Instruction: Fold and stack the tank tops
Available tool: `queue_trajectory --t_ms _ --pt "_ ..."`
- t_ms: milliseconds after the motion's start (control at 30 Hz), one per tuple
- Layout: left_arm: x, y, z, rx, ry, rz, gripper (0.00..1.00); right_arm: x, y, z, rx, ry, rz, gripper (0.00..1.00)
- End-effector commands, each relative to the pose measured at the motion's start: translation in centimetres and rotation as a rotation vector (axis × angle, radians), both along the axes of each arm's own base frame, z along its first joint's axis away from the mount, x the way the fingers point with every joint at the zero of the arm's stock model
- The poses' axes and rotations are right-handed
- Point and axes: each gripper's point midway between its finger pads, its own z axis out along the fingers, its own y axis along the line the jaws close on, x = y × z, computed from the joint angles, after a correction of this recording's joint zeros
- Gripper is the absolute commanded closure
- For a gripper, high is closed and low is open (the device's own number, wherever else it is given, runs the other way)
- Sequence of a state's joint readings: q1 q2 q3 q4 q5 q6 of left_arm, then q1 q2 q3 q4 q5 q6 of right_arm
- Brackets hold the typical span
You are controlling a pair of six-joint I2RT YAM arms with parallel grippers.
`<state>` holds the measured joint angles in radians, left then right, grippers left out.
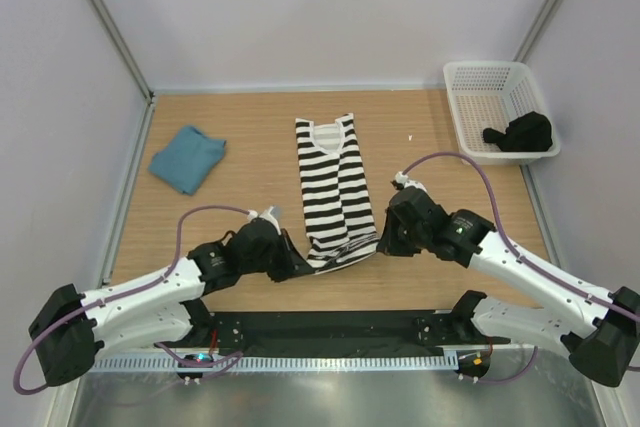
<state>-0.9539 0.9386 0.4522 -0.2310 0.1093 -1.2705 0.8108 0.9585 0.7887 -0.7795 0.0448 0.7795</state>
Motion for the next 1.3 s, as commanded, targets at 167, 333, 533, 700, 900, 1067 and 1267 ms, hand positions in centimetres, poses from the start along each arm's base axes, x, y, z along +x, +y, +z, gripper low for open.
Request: queue_trajectory --t_ms 167,333,533,700,900,1067,1267 --pt "5.0 -0.3 4.1 -0.063 -0.03 0.06 1.0 5.8 0.7 3.9 -0.08 -0.172 0.022 0.99" --pt "8.1 -0.2 4.2 -0.035 -0.025 0.085 1.0 9.5 0.1 4.1 -0.073 -0.169 0.005 0.99" --pt "12.0 -0.9 5.8 -0.016 -0.044 0.077 1.0 13.4 0.3 4.1 -0.033 -0.152 0.021 0.99" --pt "14.3 -1.3 5.5 0.004 -0.029 0.059 0.99 16.7 0.3 3.8 -0.035 -0.136 0.021 0.99" --pt "16.7 -0.7 4.9 0.025 -0.019 0.077 0.99 19.9 0.6 3.1 -0.012 -0.113 0.018 0.99" --pt "18.2 -0.6 4.5 0.03 -0.008 0.07 0.98 22.1 0.9 2.4 -0.003 -0.104 0.006 0.99" --pt "20.1 -0.3 3.8 0.042 0.003 0.071 0.96 24.5 0.7 1.1 -0.003 -0.081 -0.014 0.99"
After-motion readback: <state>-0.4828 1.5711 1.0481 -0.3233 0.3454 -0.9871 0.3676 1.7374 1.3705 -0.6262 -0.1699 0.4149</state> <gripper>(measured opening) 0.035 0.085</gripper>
